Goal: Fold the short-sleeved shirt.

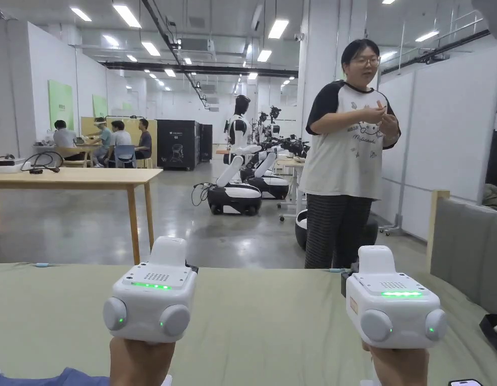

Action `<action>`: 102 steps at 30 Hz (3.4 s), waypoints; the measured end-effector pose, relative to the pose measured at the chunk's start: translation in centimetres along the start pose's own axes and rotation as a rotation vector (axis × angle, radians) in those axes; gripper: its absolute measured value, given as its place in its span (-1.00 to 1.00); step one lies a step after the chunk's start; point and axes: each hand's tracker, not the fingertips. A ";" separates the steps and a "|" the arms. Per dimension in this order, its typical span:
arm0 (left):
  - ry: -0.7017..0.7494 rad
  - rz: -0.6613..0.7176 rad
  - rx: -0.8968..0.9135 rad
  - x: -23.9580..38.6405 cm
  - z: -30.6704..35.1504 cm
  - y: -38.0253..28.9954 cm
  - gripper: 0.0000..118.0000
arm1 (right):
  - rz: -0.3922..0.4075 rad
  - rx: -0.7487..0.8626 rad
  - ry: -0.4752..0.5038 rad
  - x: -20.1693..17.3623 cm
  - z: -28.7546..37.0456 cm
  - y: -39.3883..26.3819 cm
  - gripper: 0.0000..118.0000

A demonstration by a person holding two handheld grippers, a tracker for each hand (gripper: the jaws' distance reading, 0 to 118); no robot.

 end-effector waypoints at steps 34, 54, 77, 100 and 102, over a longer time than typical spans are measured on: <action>0.196 -0.004 -0.618 -24.6 5.9 -6.9 -1.00 | 0.106 0.021 0.536 -27.3 4.2 0.0 -1.00; 0.022 0.132 -0.913 -27.2 -6.9 -23.4 0.93 | 0.153 -0.131 0.597 -26.5 -1.4 -7.4 -1.00; 0.008 0.144 -0.667 -24.9 -4.0 -18.5 -0.93 | 0.141 -0.145 0.599 -25.2 -0.3 -7.4 -0.99; -0.869 0.069 -0.443 22.7 -8.0 -3.3 -0.94 | 0.098 -0.077 -0.065 10.2 6.3 -2.7 -0.99; -0.884 0.017 -0.530 25.5 -8.4 -6.4 -0.94 | 0.076 -0.088 -0.079 12.0 6.9 -3.0 -0.99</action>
